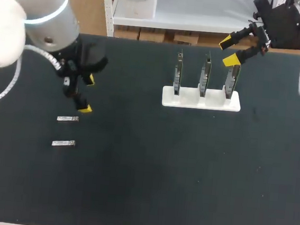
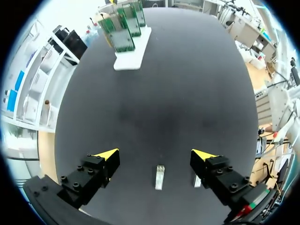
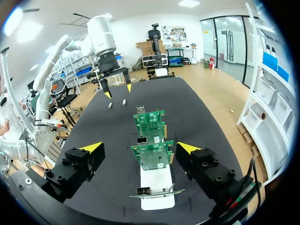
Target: Pick up the optical module with the left hand, and insert it into the network port with the right hand.
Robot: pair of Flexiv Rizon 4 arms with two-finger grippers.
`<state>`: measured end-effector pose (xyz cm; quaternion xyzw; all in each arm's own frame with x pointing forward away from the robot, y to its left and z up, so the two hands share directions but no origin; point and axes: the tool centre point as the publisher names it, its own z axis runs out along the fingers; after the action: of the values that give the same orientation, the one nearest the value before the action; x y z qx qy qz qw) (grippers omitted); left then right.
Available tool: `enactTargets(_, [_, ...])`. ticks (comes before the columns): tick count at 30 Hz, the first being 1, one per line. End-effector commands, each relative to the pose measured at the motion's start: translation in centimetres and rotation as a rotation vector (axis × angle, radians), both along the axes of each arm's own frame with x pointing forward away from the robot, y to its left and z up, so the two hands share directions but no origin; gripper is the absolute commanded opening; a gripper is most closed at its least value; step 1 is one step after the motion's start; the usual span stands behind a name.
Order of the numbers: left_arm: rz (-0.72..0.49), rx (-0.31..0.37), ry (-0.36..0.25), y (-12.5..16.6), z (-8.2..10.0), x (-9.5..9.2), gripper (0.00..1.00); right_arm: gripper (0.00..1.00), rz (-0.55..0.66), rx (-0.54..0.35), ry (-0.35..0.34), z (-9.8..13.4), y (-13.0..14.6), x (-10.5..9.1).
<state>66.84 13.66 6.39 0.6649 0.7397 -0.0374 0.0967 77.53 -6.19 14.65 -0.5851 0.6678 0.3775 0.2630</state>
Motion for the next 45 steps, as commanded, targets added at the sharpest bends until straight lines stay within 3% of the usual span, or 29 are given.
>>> enactTargets(1, [0.030,0.042,-0.081,1.6,-0.3,-1.4,1.00,1.00,-0.003,0.000,-0.003,0.0,0.0,-0.2])
enactTargets(6, [0.048,0.096,-0.083,3.2,-1.1,-2.3,1.00,1.00,-0.003,0.000,-0.003,0.0,0.0,-0.2])
enactTargets(19, [0.065,0.154,-0.062,5.1,-2.7,-4.1,1.00,1.00,-0.003,0.000,-0.003,0.0,0.0,-0.2])
enactTargets(25, [0.087,0.190,-0.025,6.4,-3.9,-4.5,1.00,1.00,-0.003,0.000,-0.003,0.0,0.0,-0.2])
enactTargets(45, [0.108,0.172,0.033,8.3,-5.9,-3.7,1.00,1.00,-0.003,0.000,-0.003,0.0,0.0,-0.2])
